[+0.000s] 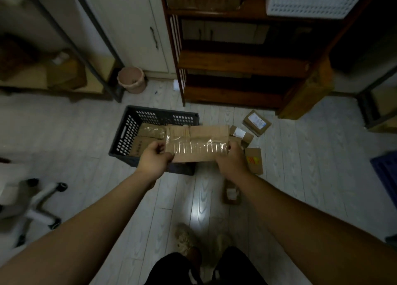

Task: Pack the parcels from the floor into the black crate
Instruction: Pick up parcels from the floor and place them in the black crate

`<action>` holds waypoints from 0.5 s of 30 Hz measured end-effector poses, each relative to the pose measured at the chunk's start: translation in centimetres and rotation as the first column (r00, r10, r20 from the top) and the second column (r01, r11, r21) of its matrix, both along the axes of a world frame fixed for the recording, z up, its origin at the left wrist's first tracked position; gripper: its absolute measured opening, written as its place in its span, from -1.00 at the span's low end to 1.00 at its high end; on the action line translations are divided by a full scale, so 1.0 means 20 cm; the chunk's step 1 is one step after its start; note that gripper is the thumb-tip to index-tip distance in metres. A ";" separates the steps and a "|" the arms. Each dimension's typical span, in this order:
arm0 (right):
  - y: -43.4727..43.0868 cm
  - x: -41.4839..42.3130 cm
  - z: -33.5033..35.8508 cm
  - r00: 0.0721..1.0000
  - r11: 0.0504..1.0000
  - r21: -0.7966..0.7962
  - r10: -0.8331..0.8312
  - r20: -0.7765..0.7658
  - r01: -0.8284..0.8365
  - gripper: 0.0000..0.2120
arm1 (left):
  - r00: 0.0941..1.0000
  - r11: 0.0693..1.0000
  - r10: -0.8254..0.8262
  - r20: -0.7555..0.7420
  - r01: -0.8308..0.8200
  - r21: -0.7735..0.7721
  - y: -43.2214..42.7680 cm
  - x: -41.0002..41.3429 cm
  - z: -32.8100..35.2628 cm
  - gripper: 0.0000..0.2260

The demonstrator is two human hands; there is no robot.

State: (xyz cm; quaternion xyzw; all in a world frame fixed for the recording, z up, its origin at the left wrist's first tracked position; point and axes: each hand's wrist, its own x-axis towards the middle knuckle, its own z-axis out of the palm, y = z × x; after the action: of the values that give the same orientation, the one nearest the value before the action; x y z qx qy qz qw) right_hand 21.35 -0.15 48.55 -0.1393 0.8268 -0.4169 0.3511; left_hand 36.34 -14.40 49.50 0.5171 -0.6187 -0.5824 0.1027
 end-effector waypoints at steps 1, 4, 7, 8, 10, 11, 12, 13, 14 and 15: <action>-0.02 -0.01 0.05 1.000 1.000 -0.026 0.016 -0.018 -0.017 -0.62 | 1.000 1.000 0.000 -0.019 -0.001 -0.014 -0.01 0.01 0.06 -0.79; -0.07 -0.04 0.22 0.995 0.992 -0.093 0.081 -0.056 -0.086 -0.50 | 0.997 0.999 -0.002 -0.076 -0.001 -0.041 -0.06 0.03 0.23 -0.84; -0.15 -0.03 0.42 0.991 0.977 -0.180 0.102 -0.085 -0.116 -0.35 | 0.993 0.995 -0.007 -0.120 -0.006 -0.102 -0.17 0.05 0.42 -0.78; -0.18 -0.01 0.48 0.988 0.970 -0.201 0.113 -0.107 -0.133 -0.30 | 0.990 0.993 -0.005 -0.142 -0.011 -0.116 -0.22 0.05 0.47 -0.70; -0.28 0.04 0.57 0.977 0.955 -0.234 0.151 -0.150 -0.183 -0.21 | 0.985 0.991 -0.017 -0.174 -0.007 -0.135 -0.31 0.08 0.57 -0.52; -0.33 0.07 0.61 0.974 0.950 -0.242 0.162 -0.161 -0.198 -0.17 | 0.982 0.990 -0.023 -0.187 -0.004 -0.141 -0.37 0.10 0.61 -0.48; -0.40 0.10 0.65 0.972 0.949 -0.243 0.163 -0.171 -0.202 -0.13 | 0.979 0.989 -0.025 -0.200 -0.005 -0.146 -0.43 0.12 0.65 -0.47; -0.47 0.13 0.68 0.969 0.949 -0.241 0.159 -0.187 -0.202 -0.09 | 0.977 0.988 -0.025 -0.212 -0.008 -0.155 -0.49 0.15 0.68 -0.46; -0.54 0.16 0.70 0.966 0.951 -0.237 0.151 -0.209 -0.200 -0.06 | 0.977 0.985 -0.027 -0.213 -0.010 -0.171 -0.56 0.18 0.70 -0.46; -0.62 0.20 0.72 0.962 0.951 -0.236 0.142 -0.232 -0.198 -0.03 | 0.978 0.981 -0.037 -0.207 -0.004 -0.193 -0.63 0.22 0.72 -0.46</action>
State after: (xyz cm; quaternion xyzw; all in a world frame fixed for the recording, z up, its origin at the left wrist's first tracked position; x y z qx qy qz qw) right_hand 25.40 -12.45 62.93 -0.2985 0.7832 -0.4713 0.2745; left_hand 40.78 -26.94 63.87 0.4354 -0.6621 -0.5719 0.2121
